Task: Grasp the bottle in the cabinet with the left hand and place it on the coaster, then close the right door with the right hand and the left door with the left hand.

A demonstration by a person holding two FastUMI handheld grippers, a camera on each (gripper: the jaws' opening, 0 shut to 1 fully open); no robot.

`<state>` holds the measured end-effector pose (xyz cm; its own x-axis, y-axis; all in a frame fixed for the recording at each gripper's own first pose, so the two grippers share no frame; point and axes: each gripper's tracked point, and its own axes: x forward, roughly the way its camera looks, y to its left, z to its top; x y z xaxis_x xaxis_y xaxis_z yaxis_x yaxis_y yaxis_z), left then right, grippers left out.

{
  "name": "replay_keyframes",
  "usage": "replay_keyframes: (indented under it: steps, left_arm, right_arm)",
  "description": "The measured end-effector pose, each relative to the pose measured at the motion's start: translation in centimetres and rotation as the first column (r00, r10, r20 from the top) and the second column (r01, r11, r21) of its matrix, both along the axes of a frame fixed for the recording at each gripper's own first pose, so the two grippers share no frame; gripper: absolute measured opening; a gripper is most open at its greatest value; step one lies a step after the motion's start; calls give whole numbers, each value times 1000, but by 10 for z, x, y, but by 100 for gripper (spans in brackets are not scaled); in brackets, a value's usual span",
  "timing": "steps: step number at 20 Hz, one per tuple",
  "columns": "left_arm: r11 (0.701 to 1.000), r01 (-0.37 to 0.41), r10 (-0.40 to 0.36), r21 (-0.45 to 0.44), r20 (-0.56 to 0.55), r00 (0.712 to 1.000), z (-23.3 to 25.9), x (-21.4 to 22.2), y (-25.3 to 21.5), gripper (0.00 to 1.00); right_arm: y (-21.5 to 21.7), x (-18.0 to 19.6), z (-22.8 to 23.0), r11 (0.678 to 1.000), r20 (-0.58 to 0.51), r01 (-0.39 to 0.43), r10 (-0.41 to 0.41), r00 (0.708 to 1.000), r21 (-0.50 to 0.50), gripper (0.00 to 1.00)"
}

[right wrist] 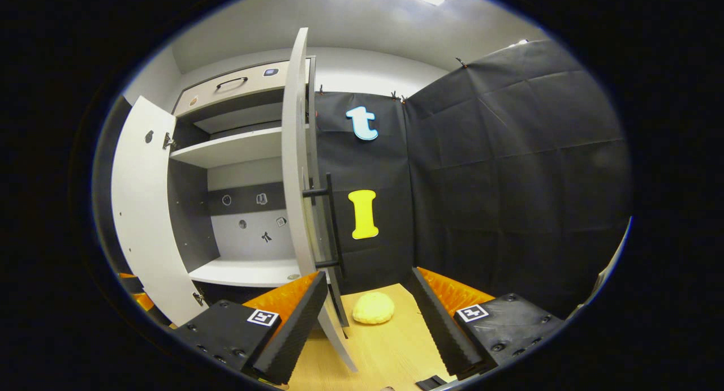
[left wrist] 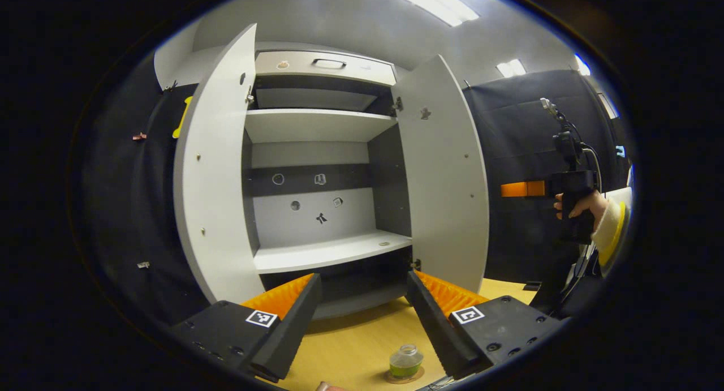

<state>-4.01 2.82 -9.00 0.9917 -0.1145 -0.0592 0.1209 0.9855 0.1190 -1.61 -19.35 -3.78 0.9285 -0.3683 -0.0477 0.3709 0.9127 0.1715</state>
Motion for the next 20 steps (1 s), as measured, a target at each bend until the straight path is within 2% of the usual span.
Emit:
replay_keyframes:
  steps: [4,7,10,14,15,16,20]
  left_arm:
    - [990,-137,137,-44,2,991,18,-4,44,96]
    - [965,-260,260,-16,23,965,28,-11,78,96]
    - [943,-332,332,-6,15,943,27,-16,95,96]
    - [923,-384,384,-24,6,923,25,-18,103,96]
    - [921,-388,389,-31,4,921,25,-18,102,93]
    - [920,-390,390,-38,2,921,24,-17,101,96]
    - [915,-401,401,-47,-15,916,21,-16,100,96]
  right_arm:
    - [1,32,7,996,43,-70,68,997,60,98]
    - [-11,37,12,993,51,-112,110,993,31,98]
    - [-9,41,11,985,54,-166,164,985,47,98]
    - [-5,42,10,978,59,-206,203,977,44,98]
    - [-4,43,11,976,59,-215,213,975,42,98]
    - [-4,44,11,974,60,-224,221,973,41,98]
    - [-1,46,11,966,59,-256,254,966,35,98]
